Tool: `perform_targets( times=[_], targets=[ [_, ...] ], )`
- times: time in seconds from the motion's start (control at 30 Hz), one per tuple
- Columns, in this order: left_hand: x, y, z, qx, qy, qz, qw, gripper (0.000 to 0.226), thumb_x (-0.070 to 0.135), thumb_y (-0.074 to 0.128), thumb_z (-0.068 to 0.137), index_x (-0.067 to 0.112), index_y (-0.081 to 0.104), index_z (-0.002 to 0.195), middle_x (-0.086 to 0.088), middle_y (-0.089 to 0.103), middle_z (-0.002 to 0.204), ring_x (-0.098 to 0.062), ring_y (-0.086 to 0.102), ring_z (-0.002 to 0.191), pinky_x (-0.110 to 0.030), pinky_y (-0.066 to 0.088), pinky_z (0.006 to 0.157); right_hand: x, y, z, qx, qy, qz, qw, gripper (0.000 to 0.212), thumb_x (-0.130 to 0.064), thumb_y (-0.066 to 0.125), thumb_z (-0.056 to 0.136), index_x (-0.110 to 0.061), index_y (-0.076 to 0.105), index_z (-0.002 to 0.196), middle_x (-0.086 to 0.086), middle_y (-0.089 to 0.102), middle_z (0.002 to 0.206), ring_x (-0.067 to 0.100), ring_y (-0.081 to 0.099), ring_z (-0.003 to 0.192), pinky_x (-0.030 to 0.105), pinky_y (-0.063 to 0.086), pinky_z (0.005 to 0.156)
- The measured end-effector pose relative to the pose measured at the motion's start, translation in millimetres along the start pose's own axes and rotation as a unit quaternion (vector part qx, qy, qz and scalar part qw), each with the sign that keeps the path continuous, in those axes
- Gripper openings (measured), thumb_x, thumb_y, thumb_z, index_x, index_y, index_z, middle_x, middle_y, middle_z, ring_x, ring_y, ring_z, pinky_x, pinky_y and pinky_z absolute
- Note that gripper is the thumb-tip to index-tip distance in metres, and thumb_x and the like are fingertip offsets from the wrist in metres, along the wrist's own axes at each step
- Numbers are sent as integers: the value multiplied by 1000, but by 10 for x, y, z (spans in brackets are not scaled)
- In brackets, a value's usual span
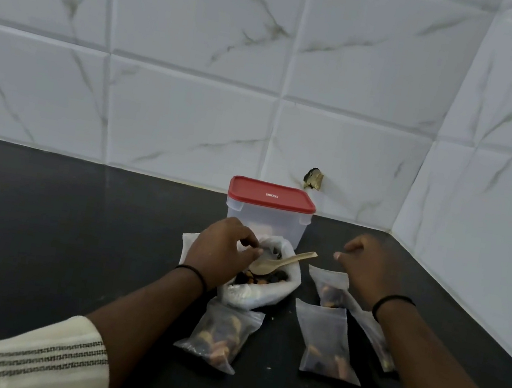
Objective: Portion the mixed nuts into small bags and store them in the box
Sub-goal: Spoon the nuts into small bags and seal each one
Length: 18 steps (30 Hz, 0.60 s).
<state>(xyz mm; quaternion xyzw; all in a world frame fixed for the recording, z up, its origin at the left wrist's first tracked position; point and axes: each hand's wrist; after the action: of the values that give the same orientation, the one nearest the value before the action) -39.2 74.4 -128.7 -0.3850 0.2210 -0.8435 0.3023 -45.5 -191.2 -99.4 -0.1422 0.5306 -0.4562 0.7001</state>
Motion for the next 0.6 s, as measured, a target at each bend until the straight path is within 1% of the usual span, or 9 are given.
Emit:
perform_targets(
  times=[0.07, 0.13, 0.2, 0.3, 0.33, 0.4, 0.47, 0.6],
  targets=[
    [-13, 16, 9, -11, 0, 6, 1000, 10, 36, 74, 81, 27, 73, 85, 10, 60, 85, -5, 56, 83, -22, 44, 72, -140, 44, 12, 1, -45, -4, 999, 12, -28, 73, 86, -19, 66, 86, -3, 67, 84, 12, 60, 77, 28, 46, 65],
    [-36, 25, 19, -18, -6, 13, 1000, 11, 38, 75, 80, 27, 74, 85, 10, 58, 85, -5, 54, 83, -21, 42, 71, -318, 107, 26, -1, -92, 2, 996, 12, -29, 71, 88, -20, 66, 80, -6, 66, 79, 8, 59, 73, 24, 45, 62],
    [-62, 24, 32, -24, -17, 25, 999, 13, 39, 75, 79, 28, 75, 86, 9, 56, 85, -7, 53, 84, -21, 40, 70, -500, 185, 30, -8, -130, 9, 991, 13, -28, 70, 88, -20, 66, 79, -8, 65, 76, 5, 59, 71, 19, 42, 60],
    [-82, 19, 37, -32, -26, 45, 998, 14, 39, 74, 79, 29, 75, 88, 9, 53, 86, -9, 52, 86, -24, 41, 71, -620, 382, -7, -24, -159, 45, 986, 13, -25, 72, 87, -16, 68, 79, -6, 66, 74, 8, 61, 71, 23, 49, 64],
    [-77, 17, 33, -37, -27, 47, 998, 14, 39, 73, 79, 29, 74, 89, 9, 53, 87, -10, 52, 87, -26, 43, 73, -606, 456, -31, -29, -168, 48, 984, 12, -25, 73, 86, -16, 69, 79, -7, 66, 74, 6, 62, 70, 22, 49, 64],
    [-54, 6, 29, -47, -35, 52, 997, 14, 36, 70, 78, 30, 74, 90, 8, 53, 91, -12, 52, 90, -31, 46, 78, -550, 584, -74, -51, -191, 30, 980, 11, -26, 73, 86, -20, 69, 78, -10, 66, 74, 1, 61, 69, 20, 47, 63],
    [-40, -13, 38, -61, -50, 74, 994, 16, 35, 68, 77, 30, 73, 90, 6, 52, 94, -14, 51, 93, -33, 46, 81, -519, 638, -81, -75, -207, 11, 975, 9, -28, 74, 86, -23, 70, 79, -10, 67, 77, 1, 61, 71, 19, 47, 65],
    [-78, -37, 69, -99, -78, 130, 984, 17, 37, 67, 77, 32, 73, 92, 4, 51, 97, -15, 50, 96, -30, 42, 78, -513, 590, -81, -97, -230, -15, 968, 5, -29, 70, 88, -25, 73, 87, -10, 70, 86, 5, 60, 77, 23, 49, 71]
  ],
)
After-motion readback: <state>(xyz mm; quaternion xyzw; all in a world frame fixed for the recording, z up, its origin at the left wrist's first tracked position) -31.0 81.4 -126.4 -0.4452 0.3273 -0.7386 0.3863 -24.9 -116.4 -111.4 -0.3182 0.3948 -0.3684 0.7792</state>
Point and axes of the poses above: each hand's wrist, its own z-axis towards the middle knuckle, its own y-axis out of the palm, x = y × z
